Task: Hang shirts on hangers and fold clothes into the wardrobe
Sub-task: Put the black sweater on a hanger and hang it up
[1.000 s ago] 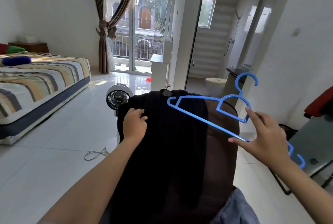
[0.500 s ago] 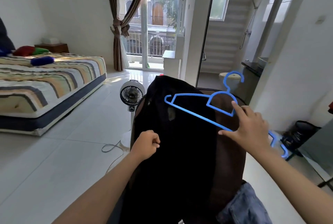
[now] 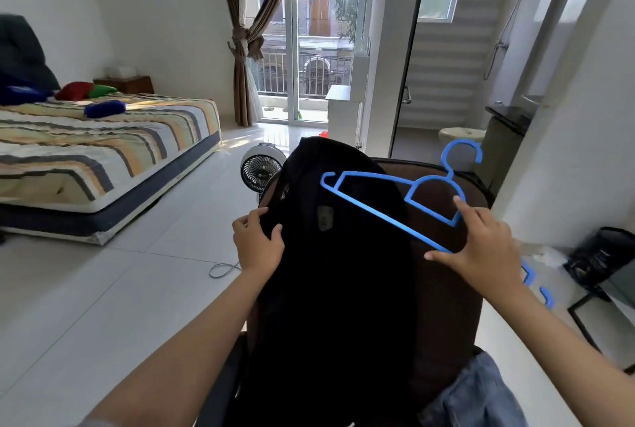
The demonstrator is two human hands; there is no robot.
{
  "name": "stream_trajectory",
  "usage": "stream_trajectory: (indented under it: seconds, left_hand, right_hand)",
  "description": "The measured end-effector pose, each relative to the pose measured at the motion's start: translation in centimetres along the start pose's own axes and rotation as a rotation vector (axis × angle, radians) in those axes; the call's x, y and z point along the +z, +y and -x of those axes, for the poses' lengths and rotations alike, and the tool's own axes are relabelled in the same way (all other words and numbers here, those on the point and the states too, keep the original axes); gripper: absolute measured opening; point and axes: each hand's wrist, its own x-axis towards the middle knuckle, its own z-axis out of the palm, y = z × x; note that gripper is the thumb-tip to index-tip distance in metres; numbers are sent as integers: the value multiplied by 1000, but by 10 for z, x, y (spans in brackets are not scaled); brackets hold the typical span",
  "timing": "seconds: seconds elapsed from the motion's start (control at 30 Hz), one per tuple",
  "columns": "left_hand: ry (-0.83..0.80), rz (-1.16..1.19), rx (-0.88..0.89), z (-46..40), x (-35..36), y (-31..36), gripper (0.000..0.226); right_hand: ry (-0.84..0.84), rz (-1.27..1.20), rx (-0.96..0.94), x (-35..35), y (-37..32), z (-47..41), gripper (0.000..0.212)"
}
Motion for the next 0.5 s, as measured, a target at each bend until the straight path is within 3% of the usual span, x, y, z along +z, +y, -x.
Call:
stream_trajectory:
  seconds: [0.27,0.4,0.5]
  left_hand:
    - [-43,66,-98,-4,-10,-30,12]
    - [-33,0,-197,-5,-22,-26,54]
    - [3,8,-291,-9,-31,-23,50]
  right_hand:
    - [-6,20,-11,4,2,-6,111]
    - [-12,25,-6,3,0,-5,111]
    - [-13,33,0,0,-2,-4,112]
